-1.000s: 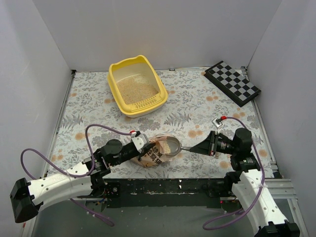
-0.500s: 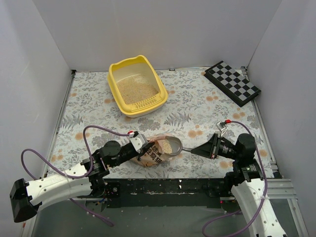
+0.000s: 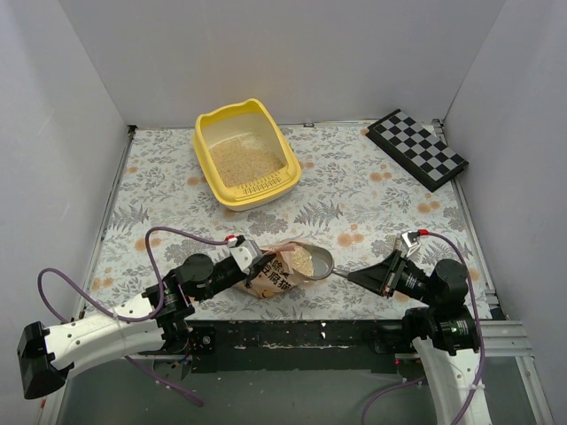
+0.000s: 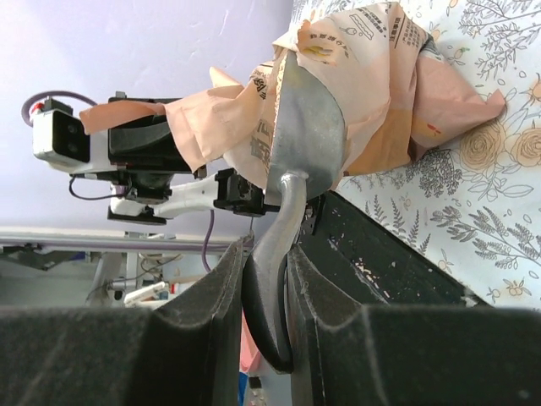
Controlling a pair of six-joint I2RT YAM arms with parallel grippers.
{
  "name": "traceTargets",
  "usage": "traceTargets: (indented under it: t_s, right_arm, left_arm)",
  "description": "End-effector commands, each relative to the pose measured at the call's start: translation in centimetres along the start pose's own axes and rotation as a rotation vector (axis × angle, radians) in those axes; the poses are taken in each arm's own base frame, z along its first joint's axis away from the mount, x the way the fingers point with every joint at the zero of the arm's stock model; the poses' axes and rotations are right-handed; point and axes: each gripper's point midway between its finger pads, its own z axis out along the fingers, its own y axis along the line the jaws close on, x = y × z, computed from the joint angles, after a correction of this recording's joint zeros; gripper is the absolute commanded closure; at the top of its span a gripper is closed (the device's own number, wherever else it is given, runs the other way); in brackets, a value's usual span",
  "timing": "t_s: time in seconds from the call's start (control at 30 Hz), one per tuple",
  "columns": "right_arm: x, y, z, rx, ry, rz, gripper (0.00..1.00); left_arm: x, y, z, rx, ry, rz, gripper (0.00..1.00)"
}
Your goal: Fill the litter box with clean litter
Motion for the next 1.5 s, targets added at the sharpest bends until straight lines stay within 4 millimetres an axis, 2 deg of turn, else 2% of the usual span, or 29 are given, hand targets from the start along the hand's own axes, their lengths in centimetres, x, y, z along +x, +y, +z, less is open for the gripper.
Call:
traceTargets:
  t_s: [0.0,0.47,0.97,1.23,1.47]
  right_arm:
    - [-1.8,3.4,-1.6,-0.053,-0.195,-0.075,0.99]
    - [0.2,6.2,-4.2,-0.056,-0.226,-0.106,0.99]
    - [1.8,10.7,-6.6,-0.133,-0.245,-0.145,0.99]
    - [-0.4,12.3,-5.9,-0.197,-0.294,-0.144,0.99]
    - [-4.7,13.9,-4.8,-0.218,-0.402,-0.200,0.99]
  left_arm:
    - [-1.4,-0.1,-0.3,-0.001,-0.056,-0.021,1.00]
    - [-2.2,0.7,-0.6,-0.050,-0.095,-0.041,1.00]
    - [-2.4,1.7,-0.7,-0.108,-0.101,-0.059,1.00]
    - [-2.6,1.5,-0.7,-0.099,-0.106,-0.062,1.00]
    - [-3.3,1.4,-1.1,-0.088,-0.132,-0.079,1.00]
